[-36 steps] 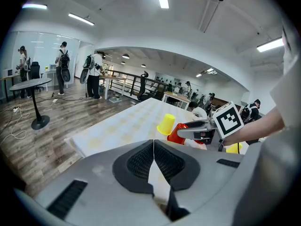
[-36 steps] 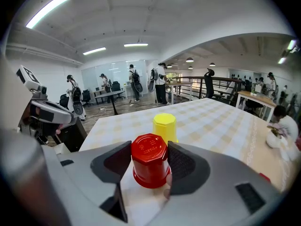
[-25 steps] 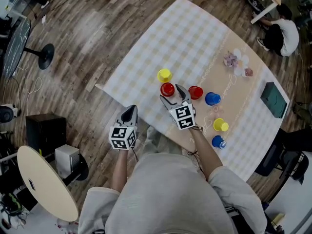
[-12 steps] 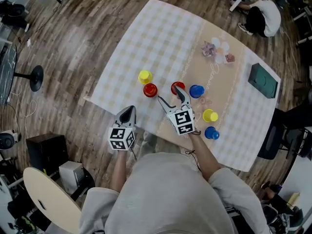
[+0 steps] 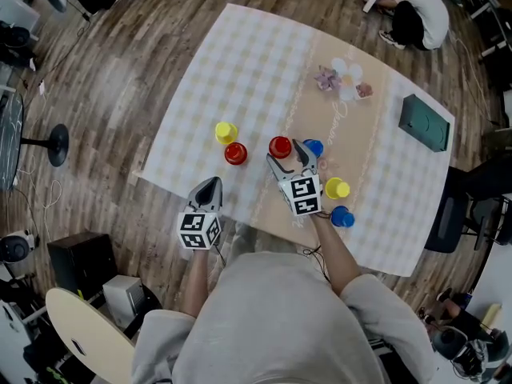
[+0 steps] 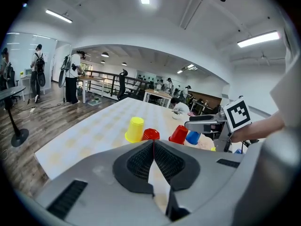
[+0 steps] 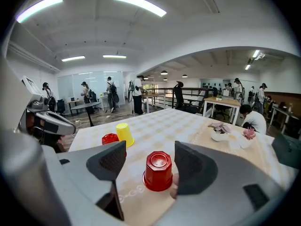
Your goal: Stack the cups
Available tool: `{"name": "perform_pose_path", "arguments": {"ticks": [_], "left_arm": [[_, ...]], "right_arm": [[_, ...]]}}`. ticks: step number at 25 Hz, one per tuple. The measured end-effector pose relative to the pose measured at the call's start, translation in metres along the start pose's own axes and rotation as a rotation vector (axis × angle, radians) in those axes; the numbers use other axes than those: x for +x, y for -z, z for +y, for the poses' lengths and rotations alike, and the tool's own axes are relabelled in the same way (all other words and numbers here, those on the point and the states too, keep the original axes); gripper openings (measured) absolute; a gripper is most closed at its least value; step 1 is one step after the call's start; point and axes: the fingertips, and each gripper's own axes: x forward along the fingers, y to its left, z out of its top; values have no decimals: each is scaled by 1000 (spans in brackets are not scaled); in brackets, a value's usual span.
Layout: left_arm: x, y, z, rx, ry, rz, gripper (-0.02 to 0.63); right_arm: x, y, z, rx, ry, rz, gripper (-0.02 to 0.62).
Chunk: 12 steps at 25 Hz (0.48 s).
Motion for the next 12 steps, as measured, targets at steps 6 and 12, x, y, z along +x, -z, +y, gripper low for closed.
{"name": "perform_pose_path", "arguments": {"ticks": [6,12], "left_arm": [[-3,4,1,-1,-8,4,15],[-4,8,5,-12,-24,12,15]], "right_arm": [[11,21,3,9,-11,38,305],[21,27,-1,17,18,53,291]]}}
